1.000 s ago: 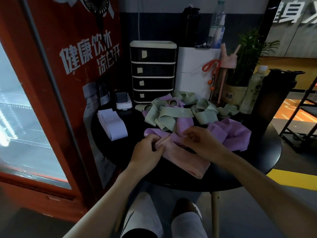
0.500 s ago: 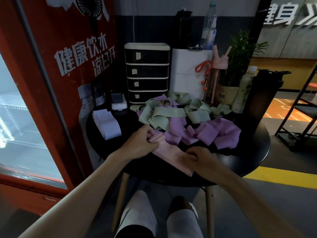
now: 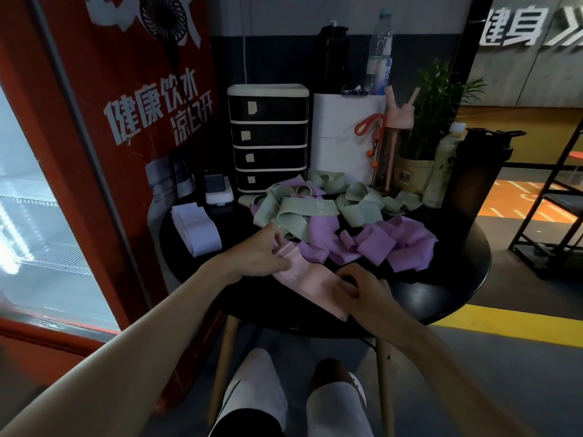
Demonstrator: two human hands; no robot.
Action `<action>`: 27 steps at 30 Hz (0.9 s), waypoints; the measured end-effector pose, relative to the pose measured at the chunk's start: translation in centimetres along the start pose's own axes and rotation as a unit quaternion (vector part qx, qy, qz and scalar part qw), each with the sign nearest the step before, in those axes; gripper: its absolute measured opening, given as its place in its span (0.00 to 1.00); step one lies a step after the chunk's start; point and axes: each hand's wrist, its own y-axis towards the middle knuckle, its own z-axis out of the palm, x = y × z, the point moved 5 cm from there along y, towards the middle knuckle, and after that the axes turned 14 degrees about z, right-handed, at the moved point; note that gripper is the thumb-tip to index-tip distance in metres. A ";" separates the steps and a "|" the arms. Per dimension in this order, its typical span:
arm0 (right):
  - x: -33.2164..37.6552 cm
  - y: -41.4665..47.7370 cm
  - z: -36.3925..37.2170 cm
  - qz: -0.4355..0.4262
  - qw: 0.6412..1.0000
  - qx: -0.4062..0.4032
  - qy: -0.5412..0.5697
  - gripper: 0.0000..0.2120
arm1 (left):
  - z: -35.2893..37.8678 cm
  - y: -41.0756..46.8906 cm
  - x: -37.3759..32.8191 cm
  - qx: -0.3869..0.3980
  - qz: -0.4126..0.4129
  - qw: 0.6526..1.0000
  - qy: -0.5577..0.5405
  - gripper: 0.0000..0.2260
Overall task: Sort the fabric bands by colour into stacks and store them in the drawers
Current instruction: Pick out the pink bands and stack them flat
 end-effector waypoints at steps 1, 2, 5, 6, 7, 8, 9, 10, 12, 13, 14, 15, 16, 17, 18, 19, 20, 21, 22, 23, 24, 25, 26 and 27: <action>0.0 -0.1 0.0 -0.004 1.000 0.002 0.005 0.05 | -0.1 -0.1 -0.2 -0.003 0.007 1.000 -0.014 0.16; 0.0 -0.2 0.0 -0.009 1.000 0.004 0.011 0.05 | -0.2 -0.2 -0.4 -0.005 0.012 0.999 -0.038 0.16; -0.1 -0.4 -0.1 -0.021 0.999 -0.004 0.028 0.06 | -0.8 -0.6 -0.8 -0.017 0.033 0.995 -0.094 0.17; -0.3 -0.4 -0.1 -0.022 0.999 -0.005 0.036 0.07 | -1.2 -0.8 -1.1 -0.027 0.042 0.994 -0.092 0.17; -0.3 -0.4 -0.1 -0.024 0.999 -0.004 0.047 0.08 | -1.6 -1.0 -1.6 -0.036 0.053 0.994 -0.092 0.18; -0.4 -0.4 -0.1 -0.026 0.998 -0.001 0.065 0.09 | -2.0 -1.1 -2.0 -0.042 0.062 0.993 -0.094 0.18; -0.3 -0.5 -0.2 -0.029 0.996 0.004 0.088 0.10 | -2.4 -1.2 -2.5 -0.045 0.073 0.992 -0.096 0.19; -0.1 -0.6 -0.2 -0.034 0.992 0.012 0.119 0.10 | -2.9 -1.2 -2.9 -0.050 0.082 0.991 -0.096 0.19; 0.8 -0.8 -0.2 -0.044 0.981 0.043 0.182 0.11 | -4.2 -1.1 -3.6 -0.073 0.096 0.989 -0.085 0.20; 1.5 -0.8 -0.1 -0.050 0.976 0.058 0.205 0.12 | -5.0 -0.9 -3.8 -0.089 0.102 0.987 -0.080 0.19; 2.5 -0.6 0.0 -0.058 0.972 0.062 0.220 0.13 | -5.9 -0.7 -3.9 -0.108 0.107 0.985 -0.078 0.19; 3.6 -0.3 0.0 -0.071 0.969 0.054 0.230 0.12 | -6.9 -0.5 -3.9 -0.126 0.109 0.983 -0.078 0.19; 4.8 0.2 0.1 -0.082 0.967 0.039 0.239 0.11 | -8.1 -0.2 -3.8 -0.146 0.109 0.980 -0.074 0.19; 6.1 0.9 0.2 -0.093 0.964 0.022 0.249 0.11 | -9.4 0.1 -3.6 -0.164 0.107 0.978 -0.068 0.18; 7.3 1.7 0.5 -0.101 0.961 0.010 0.259 0.11 | -10.7 0.5 -3.4 -0.178 0.107 0.976 -0.061 0.17; 8.5 2.8 1.0 -0.107 0.959 0.001 0.262 0.11 | -12.0 0.9 -3.0 -0.188 0.108 0.974 -0.059 0.16; 9.6 3.9 1.6 -0.112 0.960 -0.009 0.255 0.12 | -13.1 1.4 -2.5 -0.195 0.110 0.973 -0.058 0.14; 10.7 4.9 2.2 -0.116 0.964 -0.021 0.240 0.13 | -14.1 1.8 -1.9 -0.197 0.109 0.973 -0.051 0.13; 11.6 5.9 2.9 -0.111 0.967 -0.027 0.227 0.13 | -15.0 2.4 -1.0 -0.197 0.106 0.974 -0.042 0.13; 12.3 6.9 3.9 -0.100 0.970 -0.021 0.222 0.13 | -15.8 2.9 -0.1 -0.194 0.098 0.976 -0.031 0.13; 12.9 7.9 4.9 -0.082 0.972 -0.003 0.219 0.13 | -16.3 3.5 0.9 -0.187 0.091 0.978 -0.023 0.13; 13.3 8.7 5.9 -0.064 0.974 0.018 0.215 0.13 | -16.8 4.0 1.9 -0.178 0.082 0.980 -0.014 0.13; 13.7 9.6 6.9 -0.051 0.975 0.031 0.212 0.13 | -17.2 4.6 2.9 -0.171 0.075 0.982 -0.007 0.13; 13.8 10.5 7.7 -0.041 0.978 0.031 0.204 0.13 | -17.5 5.2 3.7 -0.164 0.068 0.984 0.000 0.14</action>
